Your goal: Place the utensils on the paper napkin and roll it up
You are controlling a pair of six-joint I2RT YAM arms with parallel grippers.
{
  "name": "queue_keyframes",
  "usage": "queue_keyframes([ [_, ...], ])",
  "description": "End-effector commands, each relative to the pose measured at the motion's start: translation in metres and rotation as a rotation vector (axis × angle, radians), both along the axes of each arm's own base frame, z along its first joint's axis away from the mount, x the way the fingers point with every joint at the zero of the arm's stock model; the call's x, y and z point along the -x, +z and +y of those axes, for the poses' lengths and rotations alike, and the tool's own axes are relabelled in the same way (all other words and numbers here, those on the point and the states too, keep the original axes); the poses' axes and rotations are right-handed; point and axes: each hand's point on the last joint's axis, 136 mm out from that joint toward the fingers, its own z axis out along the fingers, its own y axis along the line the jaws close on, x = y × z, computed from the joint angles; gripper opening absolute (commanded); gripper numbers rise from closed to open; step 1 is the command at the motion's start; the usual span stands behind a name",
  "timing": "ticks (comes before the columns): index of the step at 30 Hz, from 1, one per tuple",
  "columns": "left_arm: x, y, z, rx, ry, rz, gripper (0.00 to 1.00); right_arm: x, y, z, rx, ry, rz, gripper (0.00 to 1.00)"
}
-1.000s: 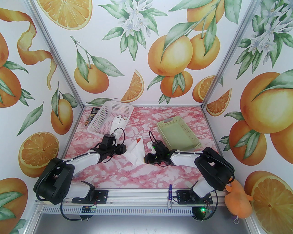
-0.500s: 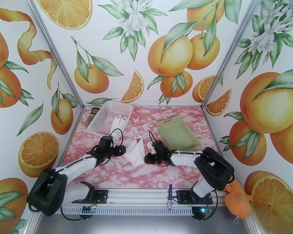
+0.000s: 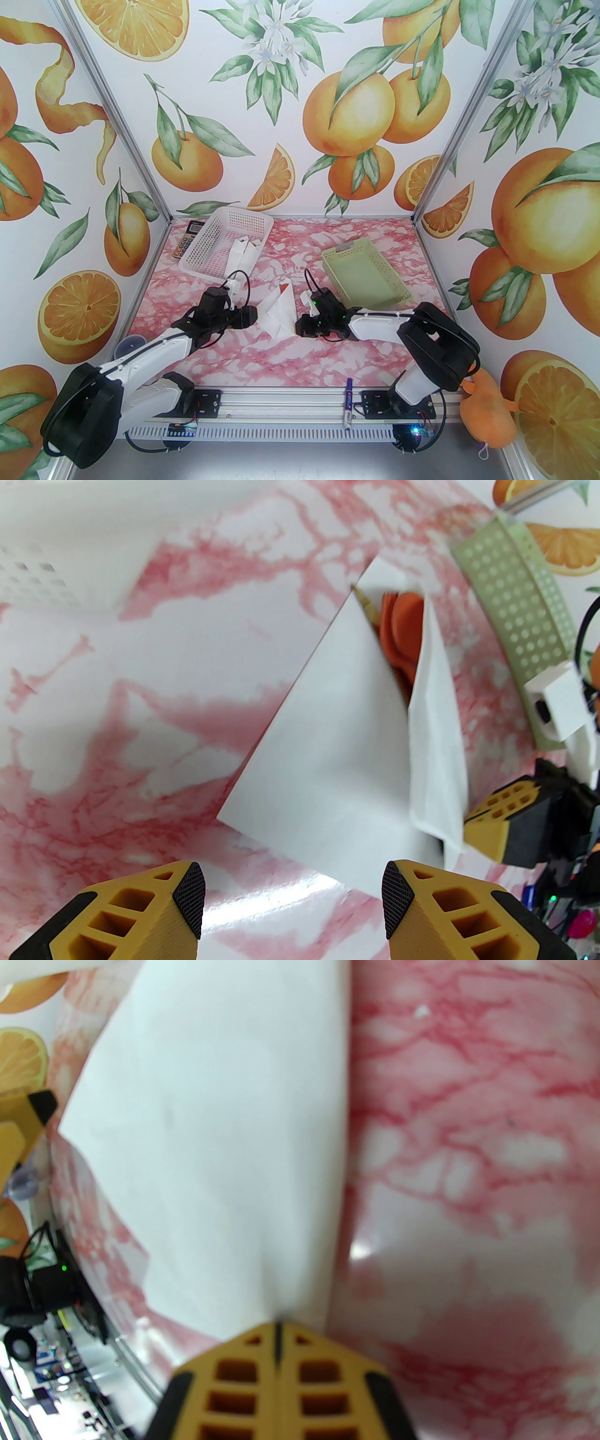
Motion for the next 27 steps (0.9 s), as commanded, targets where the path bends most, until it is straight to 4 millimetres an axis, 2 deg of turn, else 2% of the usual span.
queue_keyframes([
  [1, -0.011, 0.002, -0.006, -0.039, -0.015, -0.016, 0.67, 0.012, -0.024, -0.013, 0.092, 0.001, 0.050, 0.00],
  [7, -0.016, -0.011, -0.013, -0.076, -0.017, 0.016, 0.67, 0.013, -0.024, -0.013, 0.094, 0.004, 0.049, 0.00],
  [20, -0.028, -0.022, -0.019, -0.084, -0.007, 0.024, 0.66, 0.013, -0.025, -0.014, 0.100, 0.005, 0.049, 0.00],
  [27, -0.024, -0.025, -0.033, -0.024, -0.048, 0.055, 0.59, 0.013, -0.024, -0.015, 0.106, 0.006, 0.047, 0.00],
])
